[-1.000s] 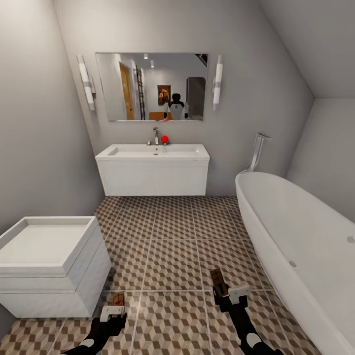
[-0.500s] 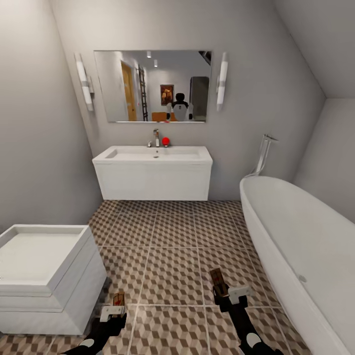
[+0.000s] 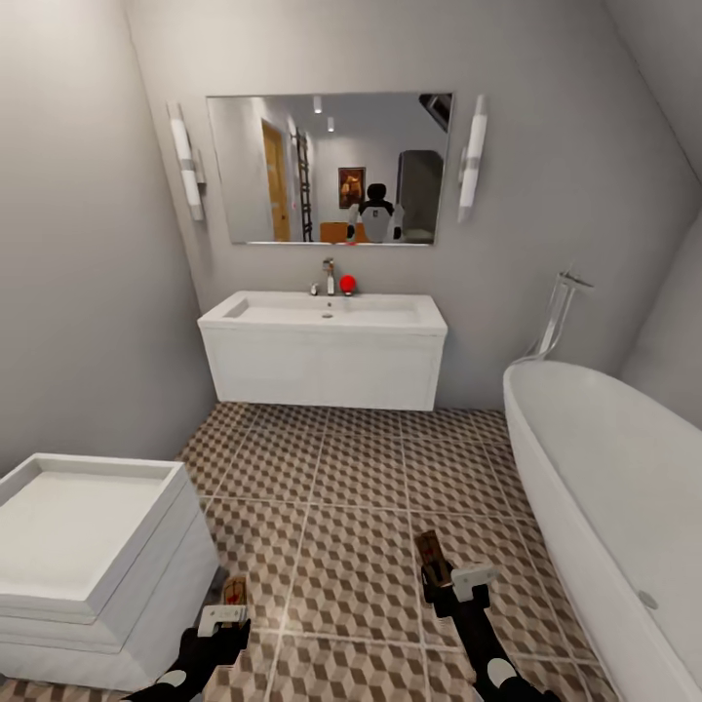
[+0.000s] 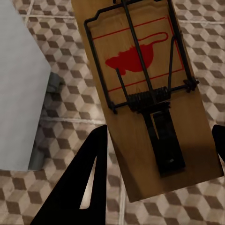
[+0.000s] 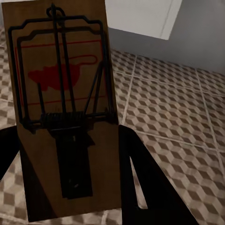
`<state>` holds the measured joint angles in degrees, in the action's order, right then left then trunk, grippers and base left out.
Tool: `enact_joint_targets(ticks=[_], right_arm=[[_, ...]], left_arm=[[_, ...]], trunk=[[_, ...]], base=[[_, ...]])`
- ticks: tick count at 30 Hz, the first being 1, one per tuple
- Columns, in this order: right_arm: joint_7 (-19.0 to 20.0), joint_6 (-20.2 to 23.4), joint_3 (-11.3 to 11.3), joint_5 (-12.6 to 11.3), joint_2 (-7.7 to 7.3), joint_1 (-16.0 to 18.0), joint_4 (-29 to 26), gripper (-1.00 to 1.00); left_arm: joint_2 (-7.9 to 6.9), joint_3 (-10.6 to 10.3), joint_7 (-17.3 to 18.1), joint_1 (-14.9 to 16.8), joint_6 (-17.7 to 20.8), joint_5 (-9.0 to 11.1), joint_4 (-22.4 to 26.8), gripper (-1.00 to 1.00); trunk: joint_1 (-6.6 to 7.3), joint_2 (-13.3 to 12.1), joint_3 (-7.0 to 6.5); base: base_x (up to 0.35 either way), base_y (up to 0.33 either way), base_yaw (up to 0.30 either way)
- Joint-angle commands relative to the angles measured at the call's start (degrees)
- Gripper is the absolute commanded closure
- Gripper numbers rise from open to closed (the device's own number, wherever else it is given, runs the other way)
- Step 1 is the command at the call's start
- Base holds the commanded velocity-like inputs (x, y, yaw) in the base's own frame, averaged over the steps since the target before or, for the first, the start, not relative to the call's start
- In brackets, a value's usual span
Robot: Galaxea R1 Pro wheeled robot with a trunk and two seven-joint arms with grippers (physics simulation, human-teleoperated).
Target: Take the four mousetraps from the cabinet in the bathroom and place them on the bathroom floor. Make sure all four end up on the same floor surface, and ensure that at least two of them are either under or directly next to the same bathroom sink.
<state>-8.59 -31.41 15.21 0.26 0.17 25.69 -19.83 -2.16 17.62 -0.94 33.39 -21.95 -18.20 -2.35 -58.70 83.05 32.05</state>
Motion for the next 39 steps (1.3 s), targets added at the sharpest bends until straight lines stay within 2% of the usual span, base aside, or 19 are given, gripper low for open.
enact_joint_targets(ticks=[1,22,39], right_arm=[[-0.5,-0.1,0.4,-0.2,-0.04,0.1,0.1,1.00],[-0.5,-0.1,0.5,-0.2,-0.06,0.1,0.1,1.00],[-0.5,-0.2,0.5,-0.2,-0.08,0.1,0.1,1.00]], left_arm=[[-0.04,0.5,-0.1,0.1,-0.4,-0.6,-0.3,1.00],[-0.04,0.5,-0.1,0.1,-0.4,-0.6,-0.2,1.00],[-0.04,0.5,-0.1,0.1,-0.4,-0.6,-0.3,1.00]], trunk=[[-0.03,0.0,0.05],[-0.03,0.0,0.05],[-0.03,0.0,0.05]], base=[[0.284,0.000,0.007],[0.284,-0.002,0.001],[0.284,-0.093,-0.049]])
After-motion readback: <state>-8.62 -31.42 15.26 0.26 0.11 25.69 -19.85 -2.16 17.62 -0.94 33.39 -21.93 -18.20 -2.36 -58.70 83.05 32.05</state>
